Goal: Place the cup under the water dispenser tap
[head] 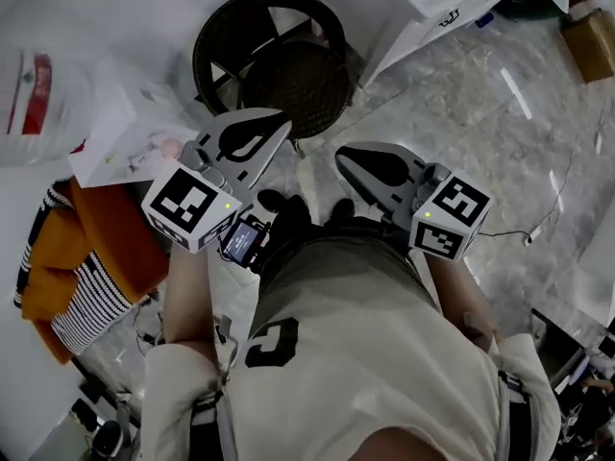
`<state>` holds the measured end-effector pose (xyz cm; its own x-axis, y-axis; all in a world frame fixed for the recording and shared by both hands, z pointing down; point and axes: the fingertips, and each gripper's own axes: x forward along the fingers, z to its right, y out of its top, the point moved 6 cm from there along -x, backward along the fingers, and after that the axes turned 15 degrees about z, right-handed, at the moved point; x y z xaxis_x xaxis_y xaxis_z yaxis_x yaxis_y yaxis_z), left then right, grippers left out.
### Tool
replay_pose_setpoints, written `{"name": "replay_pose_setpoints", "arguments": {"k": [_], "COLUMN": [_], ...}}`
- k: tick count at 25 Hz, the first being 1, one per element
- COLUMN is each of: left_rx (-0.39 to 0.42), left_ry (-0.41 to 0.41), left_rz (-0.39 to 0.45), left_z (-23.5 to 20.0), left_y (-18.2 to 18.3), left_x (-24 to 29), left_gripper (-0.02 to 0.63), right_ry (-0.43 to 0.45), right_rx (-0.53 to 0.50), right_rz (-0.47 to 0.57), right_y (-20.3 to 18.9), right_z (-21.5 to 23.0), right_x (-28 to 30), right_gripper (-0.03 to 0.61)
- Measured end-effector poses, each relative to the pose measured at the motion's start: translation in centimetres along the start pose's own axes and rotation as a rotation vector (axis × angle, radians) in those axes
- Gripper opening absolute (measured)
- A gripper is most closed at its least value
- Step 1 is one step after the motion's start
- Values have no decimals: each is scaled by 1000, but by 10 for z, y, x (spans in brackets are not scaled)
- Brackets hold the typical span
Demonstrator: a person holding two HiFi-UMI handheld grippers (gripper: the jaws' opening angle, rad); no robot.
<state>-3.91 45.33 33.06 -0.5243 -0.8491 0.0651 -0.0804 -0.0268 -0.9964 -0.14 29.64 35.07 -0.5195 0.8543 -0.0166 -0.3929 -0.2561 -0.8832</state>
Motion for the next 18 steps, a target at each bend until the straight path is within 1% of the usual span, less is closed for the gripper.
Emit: {"name": "replay_pose_setpoints", "arguments": {"k": [1,3,5,7,10,14,16,18], "left_rx": [-13,-41,-57,-51,-44,-71,-65,-69], "left_ry": [17,41,46,43,10,-41,-69,-112], "left_rz": [-10,4,19,20,21,18,50,94], "left_z": [4,14,29,43,59,75,80,81], "left_y": [-1,2,8,12,23,28,27,27], "left_x": [-1,4,14,29,56,83,96,113], "left_gripper": [67,64,64,64,64,63,57,57], "right_ry": [14,37,57,69,60,7,-14,-48], "right_rx": [4,-6,-12,-10,-28,-16,-3,-14], "right_rz": [-5,-13,-18,-20,-11,19,26,37], "right_y": [-2,0,6,13,30,42,41,43], "right_z": [1,2,2,4,9,19,27,38], "right_x": [-5,-16,-25,-35,-50,-67,-74,-78], "right_gripper": [29,28,28,28,28,29,28,28]}}
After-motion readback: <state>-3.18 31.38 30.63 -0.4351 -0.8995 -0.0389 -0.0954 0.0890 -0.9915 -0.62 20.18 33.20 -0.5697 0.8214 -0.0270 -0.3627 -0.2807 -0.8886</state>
